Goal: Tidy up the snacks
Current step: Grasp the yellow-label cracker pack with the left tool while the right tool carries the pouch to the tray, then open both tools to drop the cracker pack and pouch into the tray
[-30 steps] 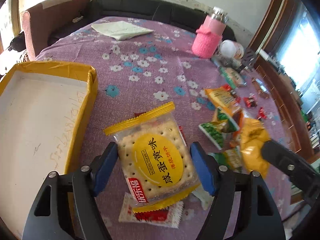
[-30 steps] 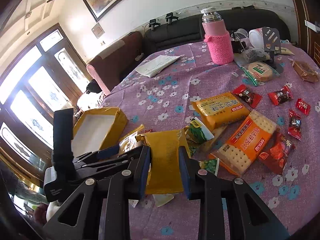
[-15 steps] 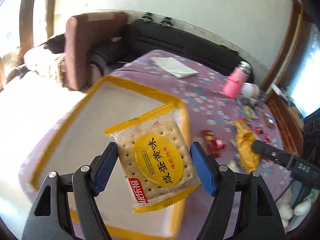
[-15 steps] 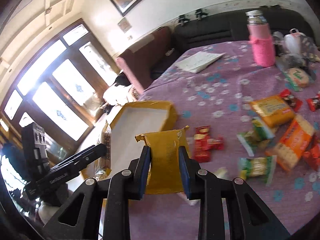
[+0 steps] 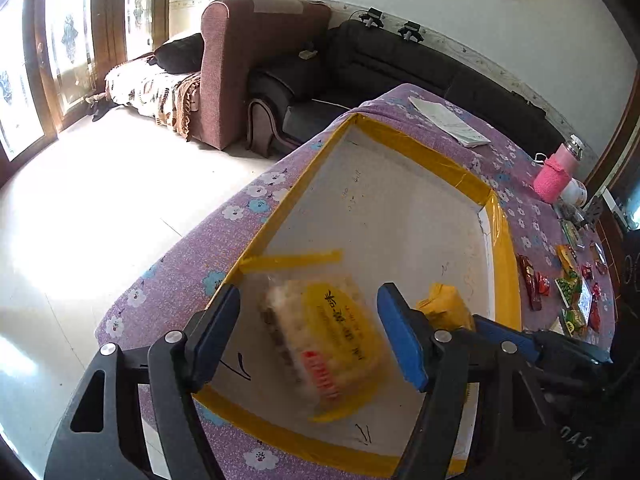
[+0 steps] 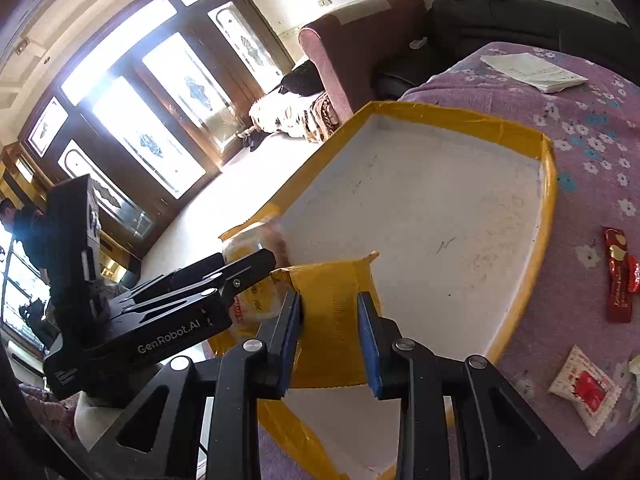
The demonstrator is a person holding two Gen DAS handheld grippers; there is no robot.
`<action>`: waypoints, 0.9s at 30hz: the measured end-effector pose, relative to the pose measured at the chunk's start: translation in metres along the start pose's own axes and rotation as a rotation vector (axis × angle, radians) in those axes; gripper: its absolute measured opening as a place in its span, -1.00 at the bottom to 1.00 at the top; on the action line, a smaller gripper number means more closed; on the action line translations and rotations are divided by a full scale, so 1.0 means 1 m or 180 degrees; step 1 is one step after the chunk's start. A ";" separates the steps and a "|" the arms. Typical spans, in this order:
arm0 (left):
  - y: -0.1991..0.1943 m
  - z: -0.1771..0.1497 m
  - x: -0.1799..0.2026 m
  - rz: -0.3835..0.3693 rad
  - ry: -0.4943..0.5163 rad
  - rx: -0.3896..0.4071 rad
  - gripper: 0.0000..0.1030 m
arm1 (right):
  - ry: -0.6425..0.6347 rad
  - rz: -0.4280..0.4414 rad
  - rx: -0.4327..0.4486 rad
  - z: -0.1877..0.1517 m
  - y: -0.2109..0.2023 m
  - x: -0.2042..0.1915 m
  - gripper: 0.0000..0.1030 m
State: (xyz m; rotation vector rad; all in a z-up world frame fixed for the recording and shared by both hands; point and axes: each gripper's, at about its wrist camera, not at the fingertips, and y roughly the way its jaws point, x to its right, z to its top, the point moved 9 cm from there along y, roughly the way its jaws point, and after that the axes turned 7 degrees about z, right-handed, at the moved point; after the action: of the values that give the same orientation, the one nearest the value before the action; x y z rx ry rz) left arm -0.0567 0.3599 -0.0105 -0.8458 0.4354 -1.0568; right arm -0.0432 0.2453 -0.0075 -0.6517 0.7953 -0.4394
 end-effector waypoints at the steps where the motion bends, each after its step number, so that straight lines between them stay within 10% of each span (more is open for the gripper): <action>1: 0.000 0.000 -0.003 -0.0013 -0.0011 0.0000 0.39 | 0.0019 -0.0042 -0.0032 -0.002 0.006 0.003 -0.46; 15: -0.067 0.014 -0.011 -0.0356 -0.0415 0.0420 0.39 | -0.0114 -0.0207 0.0089 -0.001 -0.012 -0.003 -0.27; 27: -0.105 -0.001 0.034 -0.0711 -0.0422 0.0559 0.39 | 0.0091 -0.0419 0.0970 0.001 -0.128 0.042 0.02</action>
State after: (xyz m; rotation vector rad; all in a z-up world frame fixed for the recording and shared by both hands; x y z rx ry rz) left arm -0.1030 0.3049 0.0737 -0.8143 0.1353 -1.2170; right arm -0.0314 0.1283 0.0584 -0.4151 0.6965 -0.6763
